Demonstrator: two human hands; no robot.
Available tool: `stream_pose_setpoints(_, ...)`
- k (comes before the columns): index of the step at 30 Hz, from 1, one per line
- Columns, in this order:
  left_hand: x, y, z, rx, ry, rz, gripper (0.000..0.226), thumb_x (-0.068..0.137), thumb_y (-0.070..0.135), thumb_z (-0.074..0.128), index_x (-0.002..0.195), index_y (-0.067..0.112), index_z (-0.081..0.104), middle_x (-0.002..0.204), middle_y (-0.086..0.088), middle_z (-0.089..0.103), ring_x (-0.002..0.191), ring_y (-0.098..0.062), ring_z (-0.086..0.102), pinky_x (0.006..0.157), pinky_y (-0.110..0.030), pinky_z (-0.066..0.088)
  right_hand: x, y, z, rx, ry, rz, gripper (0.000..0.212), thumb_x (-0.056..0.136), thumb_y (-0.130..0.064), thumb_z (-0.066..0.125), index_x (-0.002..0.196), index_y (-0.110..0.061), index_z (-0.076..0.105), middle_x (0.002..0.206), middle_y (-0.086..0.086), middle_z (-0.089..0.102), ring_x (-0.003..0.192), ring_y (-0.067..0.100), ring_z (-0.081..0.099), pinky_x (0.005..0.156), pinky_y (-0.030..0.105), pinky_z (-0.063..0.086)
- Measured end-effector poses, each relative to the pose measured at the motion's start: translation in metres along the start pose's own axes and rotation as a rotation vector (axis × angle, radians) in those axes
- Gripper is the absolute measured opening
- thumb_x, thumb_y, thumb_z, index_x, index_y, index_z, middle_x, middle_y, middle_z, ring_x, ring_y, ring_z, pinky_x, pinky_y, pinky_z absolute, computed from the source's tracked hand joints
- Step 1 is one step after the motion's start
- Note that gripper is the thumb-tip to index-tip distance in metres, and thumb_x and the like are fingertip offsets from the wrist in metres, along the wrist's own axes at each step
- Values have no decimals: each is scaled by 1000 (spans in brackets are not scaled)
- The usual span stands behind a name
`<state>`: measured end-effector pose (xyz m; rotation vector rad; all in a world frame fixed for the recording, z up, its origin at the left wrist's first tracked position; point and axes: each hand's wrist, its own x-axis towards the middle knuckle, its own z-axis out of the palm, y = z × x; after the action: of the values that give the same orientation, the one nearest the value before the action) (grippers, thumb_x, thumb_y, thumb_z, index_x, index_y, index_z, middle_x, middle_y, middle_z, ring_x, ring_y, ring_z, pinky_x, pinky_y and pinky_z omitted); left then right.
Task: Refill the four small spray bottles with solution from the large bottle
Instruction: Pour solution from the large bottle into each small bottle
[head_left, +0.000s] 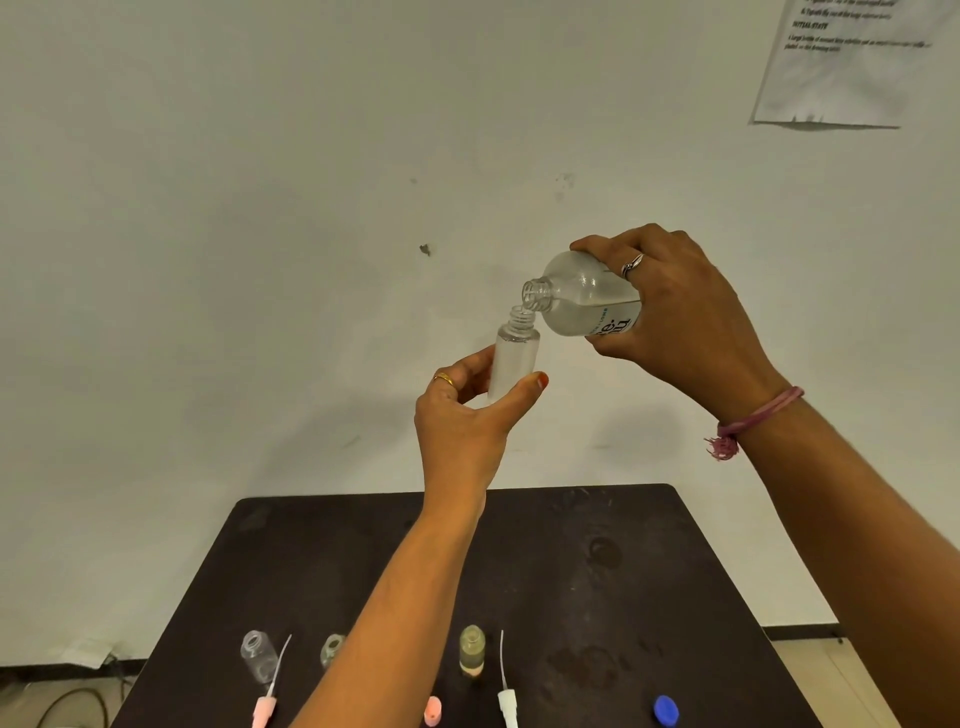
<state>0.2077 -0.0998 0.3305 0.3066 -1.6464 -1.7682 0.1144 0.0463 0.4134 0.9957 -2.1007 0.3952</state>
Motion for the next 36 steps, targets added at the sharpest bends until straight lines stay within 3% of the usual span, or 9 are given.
stream_pose_setpoints(8,0,-1,0,-11,1,-15,49,69,29,83,114,25,63,108,10,66,95,-4,64,61,-3,47,-1,-2,0,-4,-7,0,72,64,-15,83,129,-17,54,112,11,59,98,31,53,76,37,46)
stream_pose_setpoints(15,-1,-1,1,-12,-4,-19,50,70,28,82,115,24,62,108,10,65,95,-5,63,61,-2,46,-2,-1,2,-8,-23,7,72,64,-16,83,130,-16,54,113,12,59,99,31,53,76,29,39)
stream_pose_setpoints(21,-1,-3,0,-22,-5,-29,51,69,28,83,116,23,62,110,8,66,97,-5,63,62,-2,47,-5,-2,4,-1,-37,23,73,64,-17,84,130,-17,54,113,12,59,99,31,53,76,32,43)
stream_pose_setpoints(26,-1,-5,-1,-20,-3,-36,52,70,29,83,118,22,63,112,8,66,98,-6,64,62,-2,47,-8,-4,7,47,-56,77,73,65,-21,83,132,-19,52,117,10,57,103,29,52,79,33,44)
stream_pose_setpoints(31,-2,-8,-3,-24,4,-36,56,68,30,84,119,21,63,112,6,67,100,-8,64,66,-4,49,-15,-7,16,105,-84,144,75,65,-26,83,131,-23,50,119,6,56,106,24,51,81,24,37)
stream_pose_setpoints(36,-3,-11,-4,-33,5,-38,56,67,30,85,118,20,64,111,6,68,100,-8,65,65,-4,49,-22,-11,23,220,-67,213,73,63,-26,83,130,-23,53,116,5,57,103,25,54,82,29,44)
